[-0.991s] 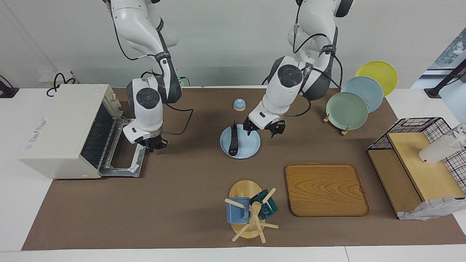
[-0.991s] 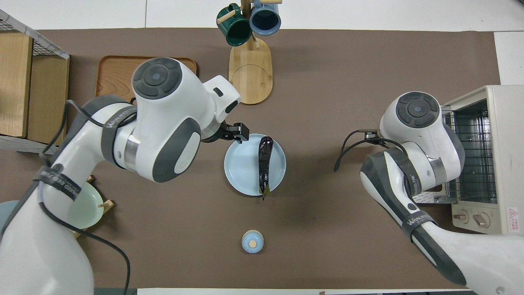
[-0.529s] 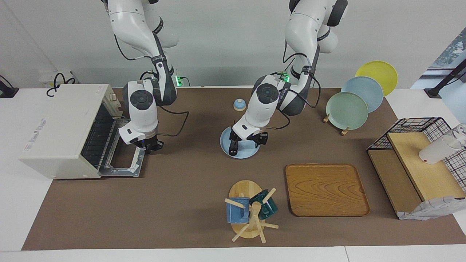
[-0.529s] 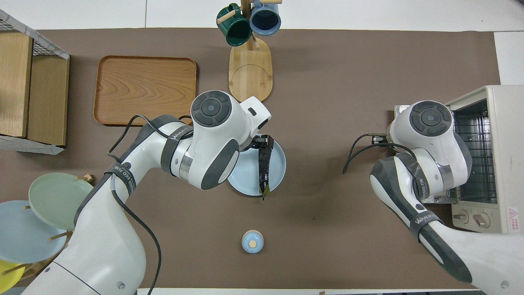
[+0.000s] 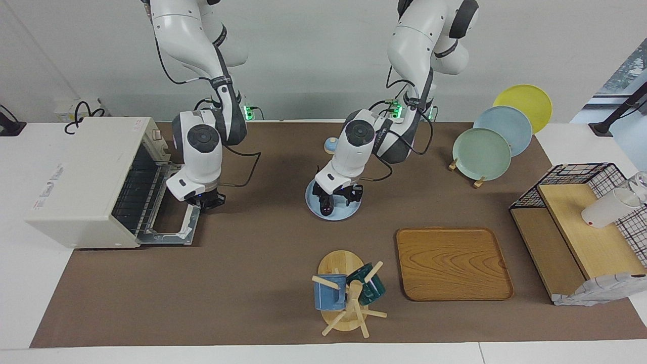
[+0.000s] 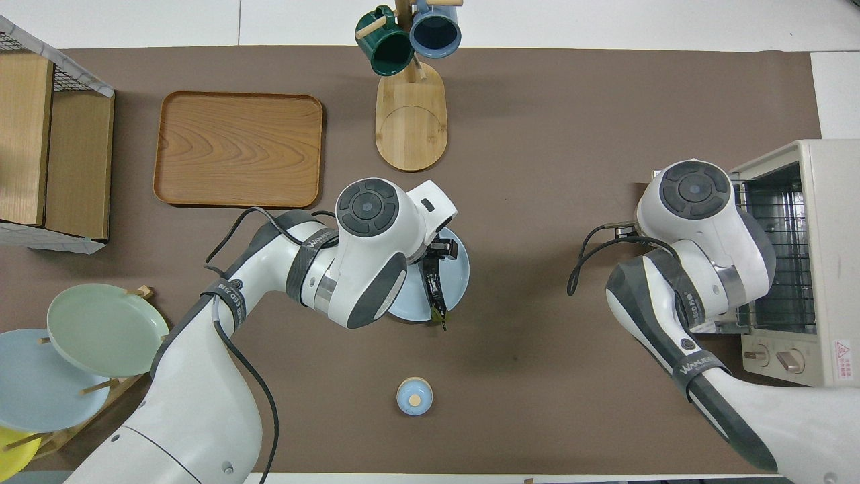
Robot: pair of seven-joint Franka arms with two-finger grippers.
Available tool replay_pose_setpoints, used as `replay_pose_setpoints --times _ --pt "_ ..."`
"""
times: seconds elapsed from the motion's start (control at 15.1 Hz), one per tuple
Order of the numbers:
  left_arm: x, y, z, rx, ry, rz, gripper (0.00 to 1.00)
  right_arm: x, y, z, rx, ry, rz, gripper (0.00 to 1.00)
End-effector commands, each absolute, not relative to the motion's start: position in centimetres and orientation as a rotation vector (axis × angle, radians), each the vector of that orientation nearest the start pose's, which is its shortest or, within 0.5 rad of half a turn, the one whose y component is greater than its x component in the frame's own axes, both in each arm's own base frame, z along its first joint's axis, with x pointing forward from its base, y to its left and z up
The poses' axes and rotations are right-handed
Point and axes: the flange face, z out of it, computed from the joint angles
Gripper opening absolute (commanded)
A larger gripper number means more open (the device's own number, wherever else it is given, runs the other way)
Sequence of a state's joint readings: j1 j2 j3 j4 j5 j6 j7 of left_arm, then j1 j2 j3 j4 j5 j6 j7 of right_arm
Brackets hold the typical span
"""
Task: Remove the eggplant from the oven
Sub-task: 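Lift the eggplant with the left gripper while the right gripper withdraws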
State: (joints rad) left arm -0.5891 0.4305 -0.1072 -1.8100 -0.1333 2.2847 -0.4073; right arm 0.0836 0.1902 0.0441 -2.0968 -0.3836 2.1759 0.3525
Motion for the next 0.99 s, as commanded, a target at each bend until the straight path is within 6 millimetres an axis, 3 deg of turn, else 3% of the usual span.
replay_pose_setpoints --times 0.0,0.13,0.26,0.46,0.59,0.79,0.93 --pt "49.8 -41.5 31.0 -3.283 0.293 0.048 0.90 56.6 0.2 37.4 -3.501 -0.116 0.061 0.00" --pt "49.7 -41.6 31.0 -3.282 0.298 0.048 0.84 56.2 -1.8 39.5 -3.505 -0.147 0.086 0.00" --pt "49.7 -41.6 31.0 -3.282 0.298 0.050 0.68 55.7 -3.8 40.9 -3.497 -0.161 0.117 0.00" --pt "49.6 -41.6 31.0 -3.278 0.277 0.068 0.24 55.0 -7.0 43.4 -3.461 -0.171 0.158 0.00" --pt "50.0 -41.4 31.6 -3.282 0.241 0.065 0.00 54.9 -7.5 46.8 -3.450 -0.157 0.190 0.00" --pt "51.7 -39.4 34.7 -3.287 0.186 0.063 0.00 55.9 -7.2 54.8 -3.344 -0.017 0.182 0.00" --pt "54.3 -36.7 38.0 -3.291 0.123 0.066 0.00 56.4 -5.8 57.8 -3.291 -0.010 0.150 0.00"
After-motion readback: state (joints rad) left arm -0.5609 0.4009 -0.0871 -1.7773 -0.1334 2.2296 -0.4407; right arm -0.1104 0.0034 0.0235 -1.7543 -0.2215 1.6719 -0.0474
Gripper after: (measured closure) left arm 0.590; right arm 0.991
